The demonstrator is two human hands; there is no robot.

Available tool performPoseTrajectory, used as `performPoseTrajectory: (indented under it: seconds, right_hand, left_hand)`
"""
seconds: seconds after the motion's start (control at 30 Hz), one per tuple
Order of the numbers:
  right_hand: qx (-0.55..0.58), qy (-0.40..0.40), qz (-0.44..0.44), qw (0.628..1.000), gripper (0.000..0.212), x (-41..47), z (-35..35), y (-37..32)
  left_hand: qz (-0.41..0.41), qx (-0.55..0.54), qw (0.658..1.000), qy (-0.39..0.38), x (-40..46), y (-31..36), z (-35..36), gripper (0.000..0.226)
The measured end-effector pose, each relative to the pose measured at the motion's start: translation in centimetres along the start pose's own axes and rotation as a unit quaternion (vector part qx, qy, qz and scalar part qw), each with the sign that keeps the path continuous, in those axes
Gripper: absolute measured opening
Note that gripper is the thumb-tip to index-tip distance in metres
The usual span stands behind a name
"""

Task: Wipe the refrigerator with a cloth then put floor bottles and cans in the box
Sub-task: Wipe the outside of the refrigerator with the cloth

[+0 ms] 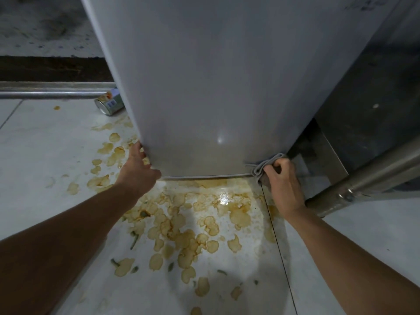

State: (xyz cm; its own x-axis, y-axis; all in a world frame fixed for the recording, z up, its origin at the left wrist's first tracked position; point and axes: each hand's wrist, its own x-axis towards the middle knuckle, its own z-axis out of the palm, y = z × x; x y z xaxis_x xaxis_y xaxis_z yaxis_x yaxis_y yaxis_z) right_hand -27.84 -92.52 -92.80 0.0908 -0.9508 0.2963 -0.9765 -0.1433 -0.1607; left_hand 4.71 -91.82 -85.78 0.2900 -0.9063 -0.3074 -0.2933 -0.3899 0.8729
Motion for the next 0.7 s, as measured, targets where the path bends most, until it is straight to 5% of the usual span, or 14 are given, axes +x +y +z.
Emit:
performPoseTrajectory:
  seconds: [0.2, 0.43, 0.6, 0.7]
  right_hand:
    - [0.063, 0.04, 0.163, 0.984, 0.029, 0.0, 0.5, -1.1]
    - [0.219, -0.008, 0.372, 0.902, 0.035, 1.9, -0.3, -2.7]
    - [0.398, -0.063, 0.501, 0.766, 0.04, 2.9, 0.4, -2.6]
    - [0.481, -0.008, 0.542, 0.689, 0.045, 3.4, 1.1, -3.7]
  left_hand:
    - [-0.004, -0.011, 1.0, -0.027, -0.2, 0.2, -0.4, 0.085]
    - [-0.006, -0.023, 0.999, -0.031, -0.1, -0.3, 0.1, 0.077]
    - [-0.001, -0.037, 0.999, -0.038, -0.2, -0.2, 0.0, 0.078]
    - [-0.004, -0.037, 0.998, -0.048, 0.0, -0.3, -0.3, 0.077]
